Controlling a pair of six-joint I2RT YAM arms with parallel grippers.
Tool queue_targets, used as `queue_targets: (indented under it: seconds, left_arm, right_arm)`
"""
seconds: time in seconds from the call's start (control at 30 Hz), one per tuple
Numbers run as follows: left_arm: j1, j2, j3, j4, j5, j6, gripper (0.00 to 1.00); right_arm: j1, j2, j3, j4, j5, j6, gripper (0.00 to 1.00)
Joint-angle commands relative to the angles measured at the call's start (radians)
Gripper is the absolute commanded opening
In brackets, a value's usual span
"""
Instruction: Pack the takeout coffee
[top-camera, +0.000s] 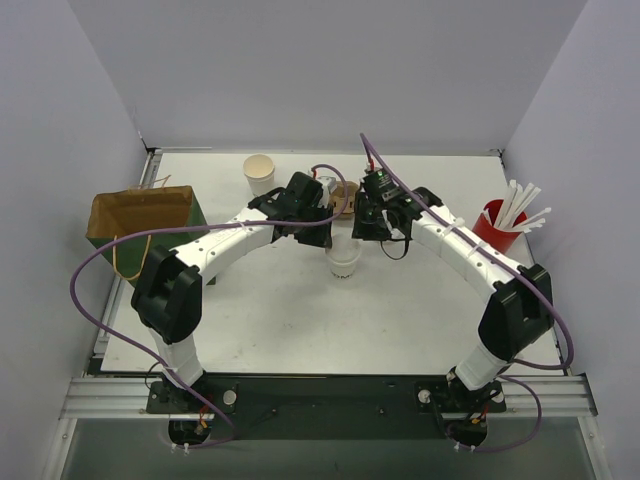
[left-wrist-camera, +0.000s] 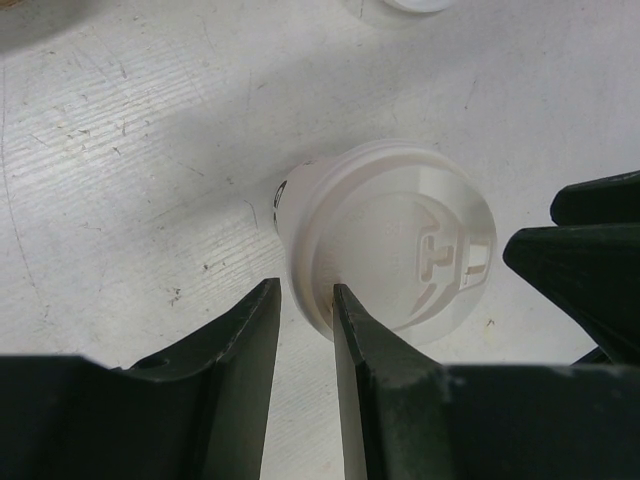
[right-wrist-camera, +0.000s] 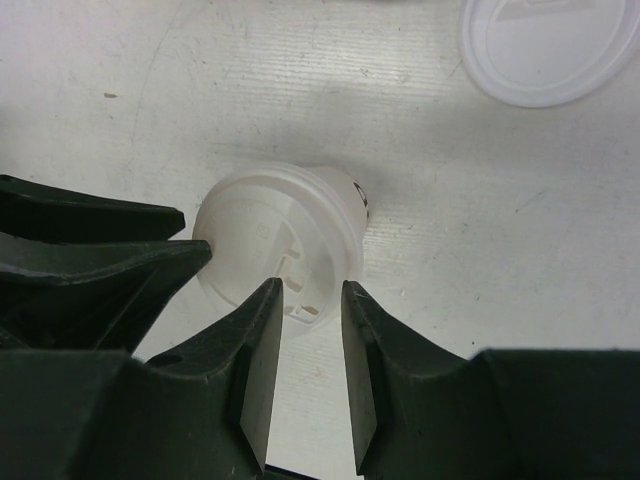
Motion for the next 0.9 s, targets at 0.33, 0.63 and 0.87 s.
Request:
queue_targets:
  seconds: [0.33,0.63,0.87]
  left_arm:
    - [-0.015,0.021,0.044,-0.04,-0.033,0.015,0.38]
    - [-0.022,0.002,0.026,-0.04,-0.031,0.014,0.38]
    - [-0.029,-0.047,-0.015,-0.031,-0.019,0.0,0.41]
  right_arm:
    - [0.031,0.03,-0.147,0.056,0.004,0.058,0.25]
    - [0.028,0.047,-0.081,0.013,0.032,0.01,0.23]
    - [0.024,0.116,0.0,-0.004,0.025,-0.089,0.22]
